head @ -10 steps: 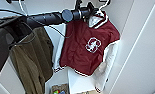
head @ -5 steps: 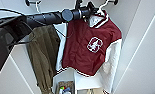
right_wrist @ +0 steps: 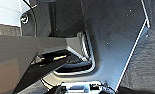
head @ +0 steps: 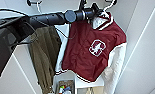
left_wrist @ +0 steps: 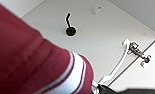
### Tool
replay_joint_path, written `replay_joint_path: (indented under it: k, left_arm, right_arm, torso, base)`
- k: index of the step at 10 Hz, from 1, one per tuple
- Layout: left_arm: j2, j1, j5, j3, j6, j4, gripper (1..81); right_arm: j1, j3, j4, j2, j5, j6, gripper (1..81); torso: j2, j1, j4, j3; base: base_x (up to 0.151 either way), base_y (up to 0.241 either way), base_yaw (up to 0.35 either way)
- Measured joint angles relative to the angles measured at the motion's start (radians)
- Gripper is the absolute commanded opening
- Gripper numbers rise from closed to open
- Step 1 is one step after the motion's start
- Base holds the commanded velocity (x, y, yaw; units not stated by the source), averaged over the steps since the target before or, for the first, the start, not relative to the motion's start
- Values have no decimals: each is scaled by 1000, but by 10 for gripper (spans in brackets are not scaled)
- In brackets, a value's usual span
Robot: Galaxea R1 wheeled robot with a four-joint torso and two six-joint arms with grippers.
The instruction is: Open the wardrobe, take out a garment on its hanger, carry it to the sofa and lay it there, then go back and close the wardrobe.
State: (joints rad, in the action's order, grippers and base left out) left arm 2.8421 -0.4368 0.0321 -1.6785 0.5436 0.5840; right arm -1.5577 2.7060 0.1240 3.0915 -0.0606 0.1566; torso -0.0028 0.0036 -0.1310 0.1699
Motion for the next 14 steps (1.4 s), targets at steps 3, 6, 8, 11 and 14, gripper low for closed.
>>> replay_joint_path:
  k: [3,6,8,11,14]
  left_arm:
    - [11,32,-1,42,0,0,10]
    - [95,51,-11,5,-8,-4,10]
    - [122,54,-18,-27,-8,-4,10]
    - [110,85,-14,-5,-16,-6,10]
    - [113,89,-32,7,-16,-9,10]
  right_arm:
    - [1,0,0,0,0,0,811]
    - [1,0,0,0,-1,0,811]
    - [0,0,0,0,-8,0,811]
    - [6,0,0,0,-17,-1,811]
    - [-6,0,0,0,-15,-1,811]
  torso:
    - [0,0,0,0]
    - [0,0,0,0]
    - [0,0,0,0]
    - [1,1,0,0]
    - [0,0,0,0]
  base:
    - [0,0,0]
    - [0,0,0]
    - [0,0,0]
    - [-75,0,0]
    - [-88,0,0]
